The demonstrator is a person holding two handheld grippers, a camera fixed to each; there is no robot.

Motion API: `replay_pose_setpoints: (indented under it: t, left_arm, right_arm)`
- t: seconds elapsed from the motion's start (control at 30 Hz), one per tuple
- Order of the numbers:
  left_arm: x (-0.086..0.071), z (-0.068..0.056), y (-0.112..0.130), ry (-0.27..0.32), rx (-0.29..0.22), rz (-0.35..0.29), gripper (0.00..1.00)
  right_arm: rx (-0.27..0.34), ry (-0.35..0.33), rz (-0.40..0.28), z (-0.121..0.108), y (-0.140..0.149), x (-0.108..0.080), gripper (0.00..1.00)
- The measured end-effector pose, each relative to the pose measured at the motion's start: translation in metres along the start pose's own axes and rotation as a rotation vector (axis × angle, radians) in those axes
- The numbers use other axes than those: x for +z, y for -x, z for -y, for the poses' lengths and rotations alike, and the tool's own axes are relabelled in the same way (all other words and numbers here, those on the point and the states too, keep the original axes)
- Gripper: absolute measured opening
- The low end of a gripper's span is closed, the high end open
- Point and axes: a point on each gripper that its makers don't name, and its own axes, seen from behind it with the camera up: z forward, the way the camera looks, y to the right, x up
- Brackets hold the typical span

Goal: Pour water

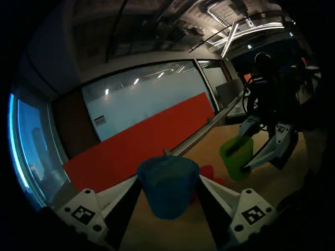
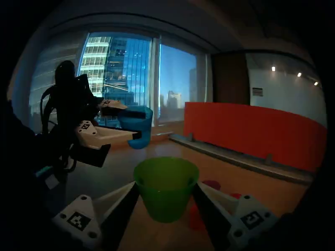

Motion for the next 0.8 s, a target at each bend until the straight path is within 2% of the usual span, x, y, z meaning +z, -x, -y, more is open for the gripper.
replay_pose_setpoints:
  t: [0.4,0.8]
  left_arm:
    - [-0.003,0.005,-0.025,-0.015,0.135,-0.026,0.84]
    - [-0.003,0.005,-0.047,-0.023,0.268,-0.036,0.84]
  right_arm:
    - [-0.016,-0.046,0.005,0.017,0.006,0.008,0.87]
    - [-0.018,-0.08,0.007,0.029,0.01,0.014,0.87]
